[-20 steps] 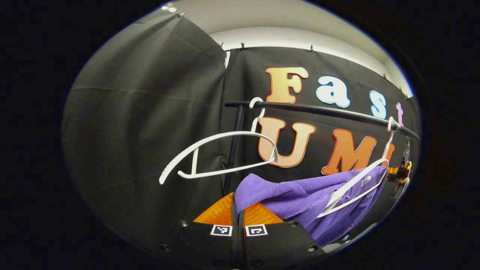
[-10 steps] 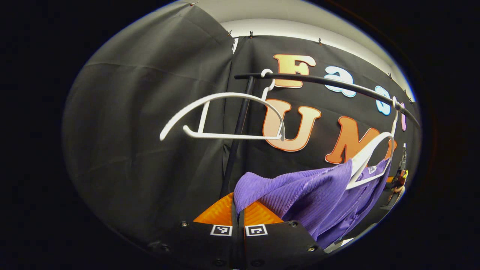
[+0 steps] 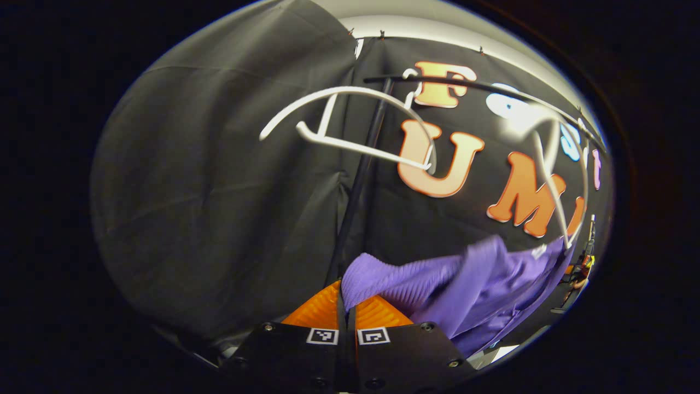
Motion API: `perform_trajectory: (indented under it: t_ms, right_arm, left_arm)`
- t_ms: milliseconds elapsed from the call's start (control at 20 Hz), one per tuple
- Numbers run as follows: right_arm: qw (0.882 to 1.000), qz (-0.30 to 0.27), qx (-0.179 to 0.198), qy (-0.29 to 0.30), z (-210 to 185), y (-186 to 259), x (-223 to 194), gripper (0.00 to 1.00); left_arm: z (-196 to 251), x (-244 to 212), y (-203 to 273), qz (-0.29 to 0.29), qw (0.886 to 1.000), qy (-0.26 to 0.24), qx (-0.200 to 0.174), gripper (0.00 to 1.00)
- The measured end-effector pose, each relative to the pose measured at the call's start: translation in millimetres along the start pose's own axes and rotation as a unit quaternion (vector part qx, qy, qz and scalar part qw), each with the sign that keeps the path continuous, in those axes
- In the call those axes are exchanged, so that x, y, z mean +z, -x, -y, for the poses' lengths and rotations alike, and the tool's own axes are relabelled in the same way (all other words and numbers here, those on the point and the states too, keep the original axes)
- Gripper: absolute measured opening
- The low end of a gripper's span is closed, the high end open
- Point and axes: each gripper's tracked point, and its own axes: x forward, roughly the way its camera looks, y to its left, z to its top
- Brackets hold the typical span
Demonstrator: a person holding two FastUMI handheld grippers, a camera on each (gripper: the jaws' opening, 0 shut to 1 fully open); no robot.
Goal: Grasp the clothes on the hanger with both hands and then place them into the laundry hamper below.
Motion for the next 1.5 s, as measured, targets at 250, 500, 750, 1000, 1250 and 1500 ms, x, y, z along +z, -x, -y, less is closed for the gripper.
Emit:
perform_trajectory:
  t_ms: [250,500,750,1000,1250,1500]
  right_arm:
    - [0.997,-0.063,-0.018,-0.045,33,-9,-103,0.08]
    - [0.997,-0.065,-0.024,-0.04,42,6,-126,0.07]
    - [0.998,-0.057,-0.026,-0.022,42,22,-130,0.07]
    - [0.998,-0.059,-0.023,-0.015,36,40,-140,0.08]
    - [0.998,-0.055,-0.021,-0.009,29,63,-151,0.08]
    - [0.998,-0.053,-0.019,-0.006,23,88,-170,0.07]
  left_arm:
    - [-13,-103,-9,-0.096,0.995,-0.011,0.017,0.0]
    - [0,-129,-8,-0.119,0.992,-0.049,0.003,0.0]
    - [7,-131,-6,-0.122,0.992,-0.04,-0.006,0.0]
    - [36,-141,2,-0.129,0.99,-0.05,-0.032,0.0]
    - [94,-150,7,-0.134,0.986,-0.063,-0.075,0.0]
    - [183,-181,22,-0.155,0.971,-0.099,-0.156,0.0]
